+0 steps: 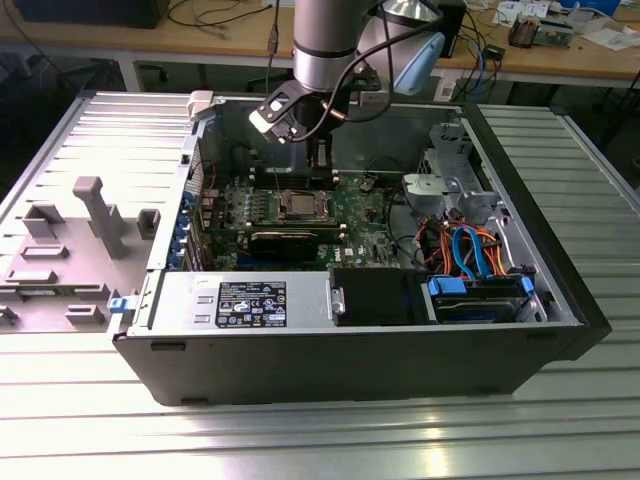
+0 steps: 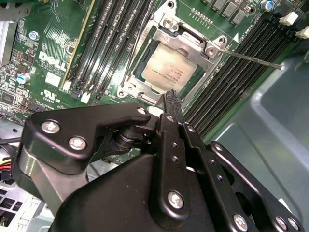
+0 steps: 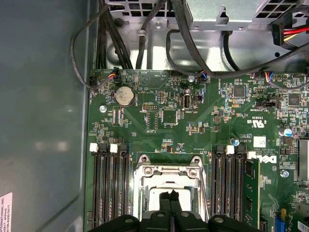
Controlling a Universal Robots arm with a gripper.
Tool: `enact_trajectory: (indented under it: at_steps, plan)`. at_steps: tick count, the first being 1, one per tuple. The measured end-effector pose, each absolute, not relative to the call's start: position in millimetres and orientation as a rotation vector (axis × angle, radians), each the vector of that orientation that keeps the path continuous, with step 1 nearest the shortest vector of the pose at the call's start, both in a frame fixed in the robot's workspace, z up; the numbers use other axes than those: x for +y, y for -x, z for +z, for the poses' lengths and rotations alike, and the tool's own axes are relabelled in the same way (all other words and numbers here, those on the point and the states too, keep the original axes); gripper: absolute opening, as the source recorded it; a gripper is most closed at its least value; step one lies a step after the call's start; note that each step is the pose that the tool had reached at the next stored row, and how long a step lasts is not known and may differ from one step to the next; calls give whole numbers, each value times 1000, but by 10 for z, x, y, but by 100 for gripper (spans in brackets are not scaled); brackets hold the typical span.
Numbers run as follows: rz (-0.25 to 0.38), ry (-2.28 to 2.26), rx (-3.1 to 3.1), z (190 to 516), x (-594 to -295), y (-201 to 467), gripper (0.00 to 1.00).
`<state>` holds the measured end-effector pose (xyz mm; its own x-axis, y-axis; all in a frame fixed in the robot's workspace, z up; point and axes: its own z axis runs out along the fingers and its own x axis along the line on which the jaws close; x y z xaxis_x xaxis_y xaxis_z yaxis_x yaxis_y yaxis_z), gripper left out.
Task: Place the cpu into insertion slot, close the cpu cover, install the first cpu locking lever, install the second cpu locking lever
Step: 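Close the cpu cover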
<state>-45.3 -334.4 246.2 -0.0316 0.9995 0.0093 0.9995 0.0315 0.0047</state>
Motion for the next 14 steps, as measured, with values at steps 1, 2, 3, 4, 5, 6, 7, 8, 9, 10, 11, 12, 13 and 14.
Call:
enact_trajectory:
  at_steps: [1,2,3,4,5,6,7,8,9,10,11,12,13,14]
  plan:
    - [-15,2184,-2254,2462,-3344,458,11]
    - [-15,2184,-2254,2462,-3344,461,11]
    - [-15,2184,-2254,2462,-3344,463,11]
    - [-15,2184,-2254,2462,-3344,464,11]
    - [-15,2184,-2254,2462,-3344,470,11]
    - [-15,2184,-2254,2462,-3344,475,11]
    - [-15,2184,-2254,2462,-3344,476,11]
    - [-15,2184,-2254,2462,-3344,477,11]
    - [-15,2184,-2254,2462,-3344,480,11]
    - [-15,2184,-2254,2462,-3344,482,11]
    - [-15,2184,-2254,2462,-3344,483,11]
    - [-15,2184,-2254,2462,-3344,549,11]
    - [-15,2184,-2254,2462,-3344,613,11]
    - [-15,2184,-2254,2462,-3344,615,11]
